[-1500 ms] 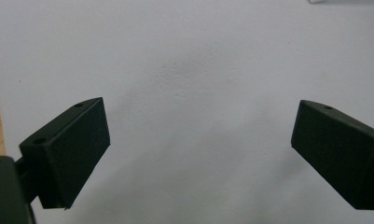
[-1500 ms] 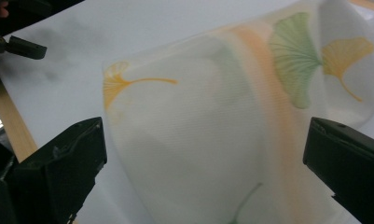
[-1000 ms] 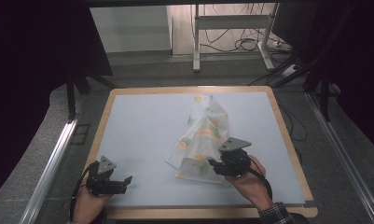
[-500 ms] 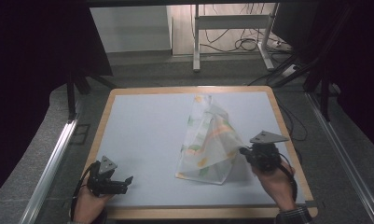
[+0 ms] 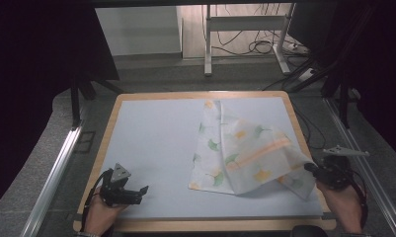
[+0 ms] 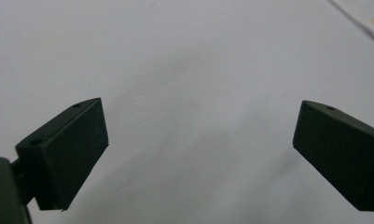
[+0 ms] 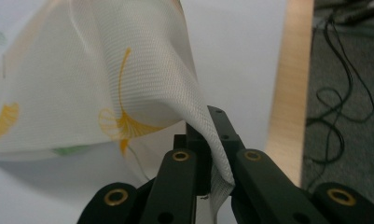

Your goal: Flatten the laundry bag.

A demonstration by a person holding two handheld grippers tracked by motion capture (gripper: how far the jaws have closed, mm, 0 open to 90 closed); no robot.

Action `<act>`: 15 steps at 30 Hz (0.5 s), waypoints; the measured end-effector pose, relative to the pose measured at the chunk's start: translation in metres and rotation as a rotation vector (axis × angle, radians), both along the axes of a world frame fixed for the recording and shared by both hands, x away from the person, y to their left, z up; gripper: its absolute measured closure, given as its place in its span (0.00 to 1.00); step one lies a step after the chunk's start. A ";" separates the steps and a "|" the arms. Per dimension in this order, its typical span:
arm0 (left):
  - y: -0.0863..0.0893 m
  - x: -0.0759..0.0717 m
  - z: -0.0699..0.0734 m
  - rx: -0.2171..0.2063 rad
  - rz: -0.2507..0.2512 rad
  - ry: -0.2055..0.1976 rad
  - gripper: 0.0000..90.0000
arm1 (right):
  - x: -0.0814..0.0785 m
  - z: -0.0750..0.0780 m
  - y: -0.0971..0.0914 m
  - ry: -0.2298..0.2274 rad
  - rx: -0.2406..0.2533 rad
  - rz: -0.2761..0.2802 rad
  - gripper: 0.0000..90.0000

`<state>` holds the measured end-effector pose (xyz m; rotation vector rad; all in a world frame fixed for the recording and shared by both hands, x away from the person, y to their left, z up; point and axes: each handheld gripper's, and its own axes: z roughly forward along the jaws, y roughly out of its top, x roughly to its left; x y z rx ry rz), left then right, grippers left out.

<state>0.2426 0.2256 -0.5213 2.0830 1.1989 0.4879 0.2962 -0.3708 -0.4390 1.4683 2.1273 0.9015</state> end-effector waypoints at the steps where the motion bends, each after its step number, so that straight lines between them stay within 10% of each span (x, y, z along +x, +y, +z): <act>1: -0.003 0.001 0.001 -0.021 -0.004 -0.001 0.03 | 0.001 -0.003 -0.003 0.022 -0.003 -0.001 0.95; 9: -0.031 0.007 0.014 -0.097 -0.074 -0.053 0.10 | -0.005 -0.005 -0.010 0.008 0.012 0.019 0.60; 15: -0.069 0.011 0.017 -0.069 -0.170 -0.076 0.24 | -0.015 0.004 -0.005 0.008 0.027 0.083 0.53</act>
